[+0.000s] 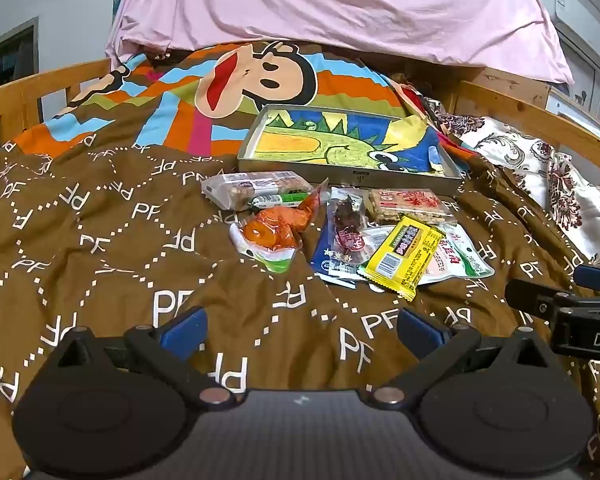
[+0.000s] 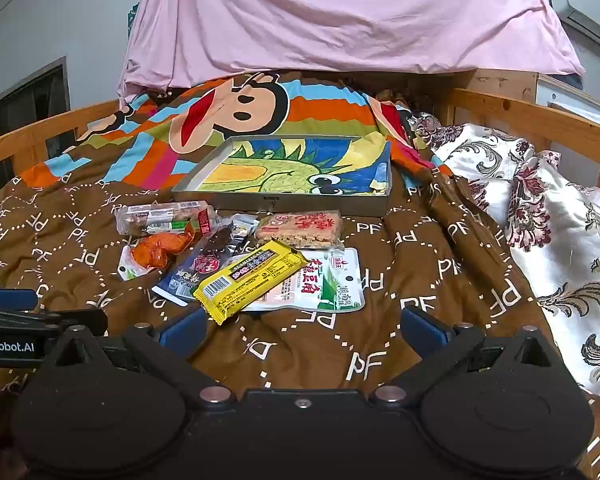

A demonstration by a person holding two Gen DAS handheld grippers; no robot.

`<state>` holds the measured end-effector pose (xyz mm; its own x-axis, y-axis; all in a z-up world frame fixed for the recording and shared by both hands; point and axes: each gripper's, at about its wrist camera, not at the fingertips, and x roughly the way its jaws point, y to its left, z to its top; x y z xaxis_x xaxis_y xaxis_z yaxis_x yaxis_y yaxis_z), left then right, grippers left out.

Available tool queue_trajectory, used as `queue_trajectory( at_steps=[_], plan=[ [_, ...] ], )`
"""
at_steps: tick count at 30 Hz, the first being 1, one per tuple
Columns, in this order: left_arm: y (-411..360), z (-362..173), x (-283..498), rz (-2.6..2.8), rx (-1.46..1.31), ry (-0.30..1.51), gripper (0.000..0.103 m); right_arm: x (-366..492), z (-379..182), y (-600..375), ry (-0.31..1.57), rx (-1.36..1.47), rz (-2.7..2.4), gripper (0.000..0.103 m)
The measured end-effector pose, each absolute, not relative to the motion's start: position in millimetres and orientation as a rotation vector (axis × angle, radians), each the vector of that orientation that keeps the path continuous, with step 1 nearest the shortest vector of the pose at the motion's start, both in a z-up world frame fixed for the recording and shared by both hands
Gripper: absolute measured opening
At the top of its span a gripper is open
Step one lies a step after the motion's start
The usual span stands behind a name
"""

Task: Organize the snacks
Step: 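Move both tools forward over the pile of snacks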

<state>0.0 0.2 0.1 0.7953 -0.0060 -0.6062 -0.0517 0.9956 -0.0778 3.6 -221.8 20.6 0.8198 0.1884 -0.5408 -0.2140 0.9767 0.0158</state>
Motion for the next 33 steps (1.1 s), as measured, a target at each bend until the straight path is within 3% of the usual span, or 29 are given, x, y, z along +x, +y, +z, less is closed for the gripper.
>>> queue_trajectory(
  at_steps=[33],
  plan=[
    [7,9,45,-0.008,-0.111,0.718,0.103,45,19,-221,0.693,0.019,0.209,0.102]
  ],
)
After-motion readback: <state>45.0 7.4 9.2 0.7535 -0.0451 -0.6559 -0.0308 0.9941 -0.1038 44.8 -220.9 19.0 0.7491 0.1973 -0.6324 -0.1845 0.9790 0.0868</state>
